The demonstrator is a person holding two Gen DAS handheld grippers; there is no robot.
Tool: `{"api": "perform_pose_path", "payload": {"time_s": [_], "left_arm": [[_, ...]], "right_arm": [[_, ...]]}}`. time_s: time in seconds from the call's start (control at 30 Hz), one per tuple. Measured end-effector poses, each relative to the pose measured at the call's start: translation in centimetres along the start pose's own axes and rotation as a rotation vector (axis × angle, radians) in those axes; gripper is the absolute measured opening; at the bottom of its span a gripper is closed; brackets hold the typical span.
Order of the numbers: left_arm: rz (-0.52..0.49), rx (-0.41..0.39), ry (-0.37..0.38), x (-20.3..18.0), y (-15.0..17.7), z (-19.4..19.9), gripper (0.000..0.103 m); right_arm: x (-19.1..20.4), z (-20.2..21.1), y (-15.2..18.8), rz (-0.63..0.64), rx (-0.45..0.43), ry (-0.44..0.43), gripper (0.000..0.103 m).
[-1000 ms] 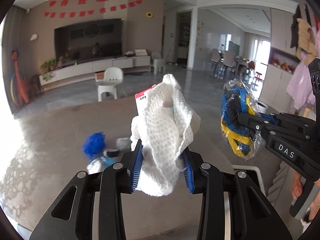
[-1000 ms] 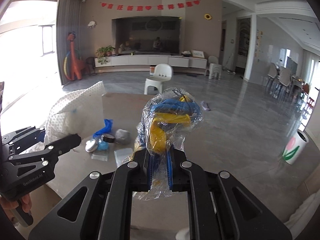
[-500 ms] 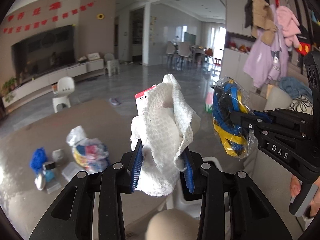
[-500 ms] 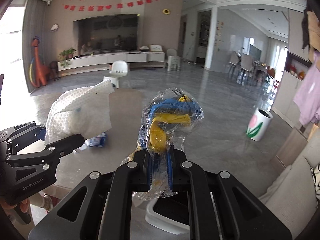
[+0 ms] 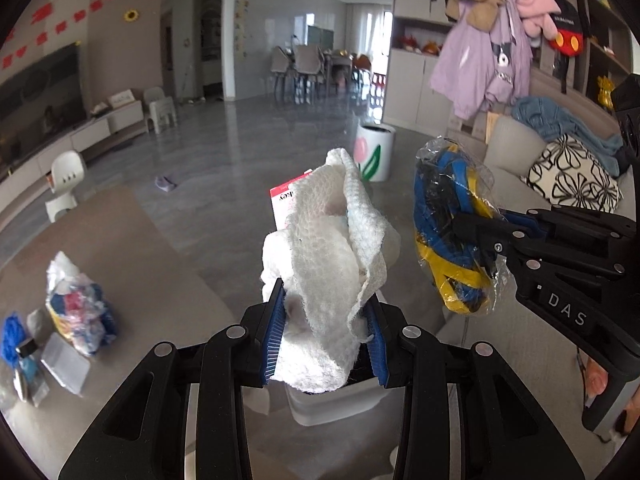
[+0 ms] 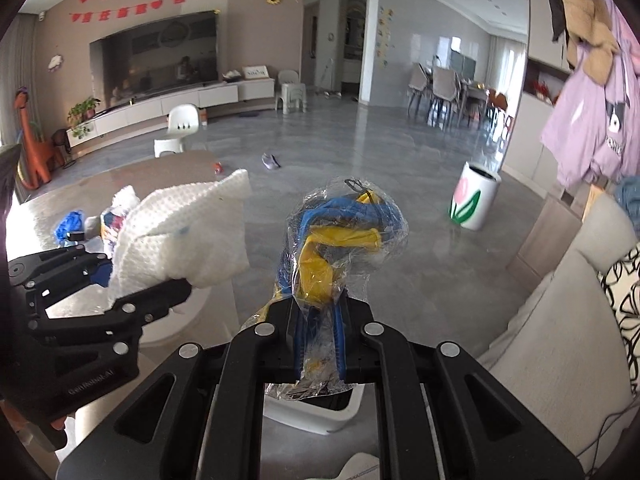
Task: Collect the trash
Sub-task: 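Carry the cloth and bag to the white bin and release the cloth, then open the right gripper over the bin to drop the yellow-blue bag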
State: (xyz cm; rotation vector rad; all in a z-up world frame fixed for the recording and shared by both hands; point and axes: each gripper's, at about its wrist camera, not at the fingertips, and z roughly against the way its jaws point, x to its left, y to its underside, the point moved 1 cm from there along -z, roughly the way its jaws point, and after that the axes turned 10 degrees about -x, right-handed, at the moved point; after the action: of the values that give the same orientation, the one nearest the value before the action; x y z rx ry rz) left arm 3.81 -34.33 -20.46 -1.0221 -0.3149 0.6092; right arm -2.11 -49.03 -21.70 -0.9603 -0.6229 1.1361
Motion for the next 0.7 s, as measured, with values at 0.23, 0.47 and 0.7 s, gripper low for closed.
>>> {"api": "perform_pose_path", "payload": {"time_s": [0.23,0.47,0.7], "left_arm": [[-0.004,0.107,0.024,-1.1,1.1,-5.2,0.036],[-0.031,0.209,-0.009,-2.0,1.8,-9.4,0.096],[-0.062,0.203,-0.080,-2.1,2.0,-10.8,0.096]], "right_arm": [[-0.4,-3.9,1.9,-0.017,0.104,0.012,0.013],[-2.0,-6.0,2.7,-0.020,0.155,0.034,0.013],[-2.7,-7.6,3.5,-0.031,0.183,0.033,0.013]]}}
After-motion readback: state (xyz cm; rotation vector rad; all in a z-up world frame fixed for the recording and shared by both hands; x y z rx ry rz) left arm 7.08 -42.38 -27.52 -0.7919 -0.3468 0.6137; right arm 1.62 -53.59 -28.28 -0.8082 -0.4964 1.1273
